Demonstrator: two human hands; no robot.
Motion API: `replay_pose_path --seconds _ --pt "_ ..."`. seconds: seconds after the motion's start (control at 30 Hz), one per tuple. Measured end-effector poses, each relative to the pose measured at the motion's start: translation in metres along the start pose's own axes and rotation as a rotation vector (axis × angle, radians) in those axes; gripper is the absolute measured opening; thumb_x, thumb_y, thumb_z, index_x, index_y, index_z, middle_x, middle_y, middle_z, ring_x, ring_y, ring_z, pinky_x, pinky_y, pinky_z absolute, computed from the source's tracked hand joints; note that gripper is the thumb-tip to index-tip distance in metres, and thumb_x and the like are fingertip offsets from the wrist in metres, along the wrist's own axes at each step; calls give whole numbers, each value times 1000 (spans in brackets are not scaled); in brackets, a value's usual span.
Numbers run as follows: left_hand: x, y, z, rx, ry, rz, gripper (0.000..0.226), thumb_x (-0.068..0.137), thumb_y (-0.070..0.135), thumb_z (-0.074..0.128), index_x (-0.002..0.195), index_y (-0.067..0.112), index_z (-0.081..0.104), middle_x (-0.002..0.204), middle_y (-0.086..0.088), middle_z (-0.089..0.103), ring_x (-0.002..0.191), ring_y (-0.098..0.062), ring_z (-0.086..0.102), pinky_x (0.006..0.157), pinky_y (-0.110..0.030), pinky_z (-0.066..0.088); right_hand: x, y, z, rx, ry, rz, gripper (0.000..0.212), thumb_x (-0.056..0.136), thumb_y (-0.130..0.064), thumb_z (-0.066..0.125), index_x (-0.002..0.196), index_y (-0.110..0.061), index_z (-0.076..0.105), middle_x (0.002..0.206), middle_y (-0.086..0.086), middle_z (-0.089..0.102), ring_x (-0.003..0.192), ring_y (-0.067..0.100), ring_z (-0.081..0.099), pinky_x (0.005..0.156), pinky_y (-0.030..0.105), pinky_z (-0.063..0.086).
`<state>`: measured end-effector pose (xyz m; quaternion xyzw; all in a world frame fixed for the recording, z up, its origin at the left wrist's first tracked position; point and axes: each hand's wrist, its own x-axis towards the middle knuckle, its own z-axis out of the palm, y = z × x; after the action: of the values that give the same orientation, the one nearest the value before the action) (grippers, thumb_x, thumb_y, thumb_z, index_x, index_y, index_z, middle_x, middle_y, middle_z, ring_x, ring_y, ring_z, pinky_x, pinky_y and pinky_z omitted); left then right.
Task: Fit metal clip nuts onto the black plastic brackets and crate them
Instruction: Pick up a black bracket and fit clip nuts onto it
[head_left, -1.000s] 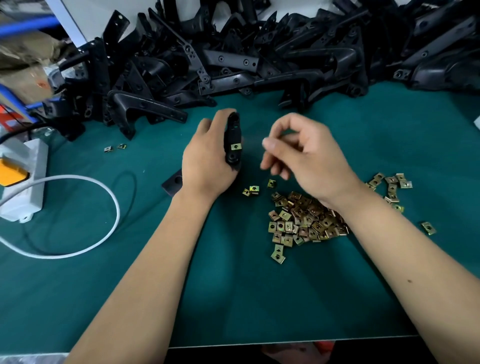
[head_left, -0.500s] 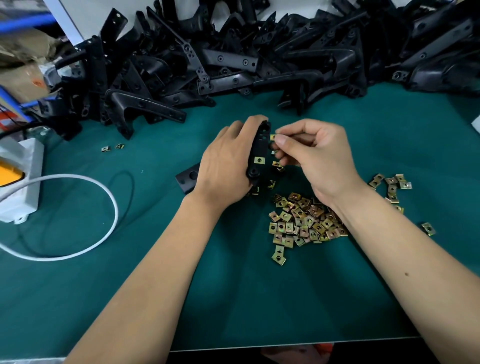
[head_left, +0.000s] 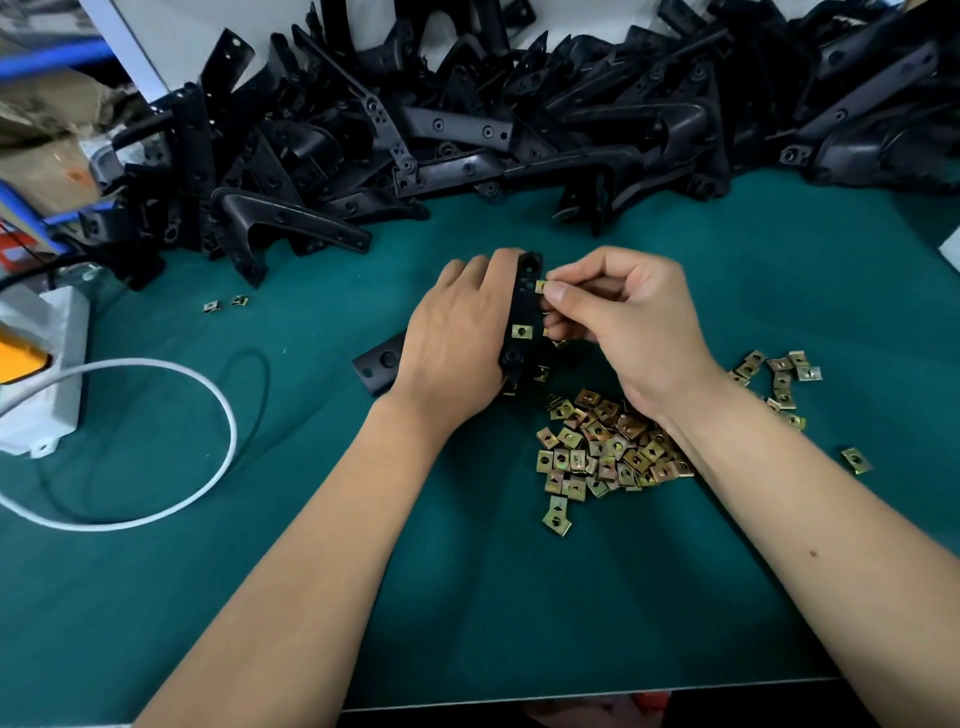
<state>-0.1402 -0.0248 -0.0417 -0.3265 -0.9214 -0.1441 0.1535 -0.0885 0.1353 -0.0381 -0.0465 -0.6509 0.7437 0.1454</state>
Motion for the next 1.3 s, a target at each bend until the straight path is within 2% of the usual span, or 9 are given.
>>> replay_pose_path --seconds 0.27,0.4,0.5,0.6,0.7,0.87,1.0,1.13,1.3 --pt "2 14 -1 119 -40 3 70 78 9 75 139 11 41 121 -8 56 103 -29 49 88 -38 43 1 -7 -4 68 -42 111 26 91 11 65 98 -11 54 72 2 60 64 16 58 58 25 50" --pt "3 22 1 175 -29 -36 70 76 1 72 138 9 40 121 -10 55 104 -30 49 88 -35 39 1 -7 -2 51 3 103 25 91 10 64 100 -11 55 75 3 58 69 14 56 60 24 49" --pt "2 25 2 170 -24 -67 68 75 0 70 136 8 41 121 -11 55 104 -31 49 87 -35 39 -1 -5 2 81 53 109 21 92 8 66 102 -9 57 72 0 60 64 10 58 57 23 50" --pt "2 21 1 167 -15 -71 60 79 5 70 132 11 43 118 -8 56 103 -30 49 85 -36 40 0 -5 0 48 53 194 16 92 1 70 106 -5 68 77 4 68 65 13 63 59 24 53" --pt "3 17 -1 182 -10 -46 63 78 9 72 133 13 44 117 -7 56 102 -29 50 86 -37 43 4 -9 -6 -45 -13 268 6 91 -10 76 96 -8 78 83 4 71 73 15 62 63 25 52" --pt "3 22 0 226 11 -78 61 75 10 75 127 13 45 112 -7 56 97 -28 50 81 -36 42 1 -7 0 -58 37 222 10 92 -8 73 82 -10 76 70 -10 69 62 -2 58 64 23 43" --pt "2 29 3 228 35 -165 53 78 6 69 123 13 42 112 -8 56 98 -28 50 82 -35 40 -6 -5 10 74 118 246 13 93 -7 70 81 -9 73 74 -2 68 63 4 56 63 25 40" --pt "4 34 7 210 30 -147 47 84 3 63 124 13 41 114 -8 56 100 -28 51 86 -35 41 -7 -7 12 227 74 295 12 95 -3 67 84 -4 71 75 4 68 70 14 62 68 30 47" --pt "5 31 7 200 7 -117 51 85 3 63 130 12 41 117 -9 56 103 -29 50 87 -35 40 -4 -7 2 158 -7 288 19 95 -3 66 77 -7 71 74 2 66 66 10 55 57 22 41"
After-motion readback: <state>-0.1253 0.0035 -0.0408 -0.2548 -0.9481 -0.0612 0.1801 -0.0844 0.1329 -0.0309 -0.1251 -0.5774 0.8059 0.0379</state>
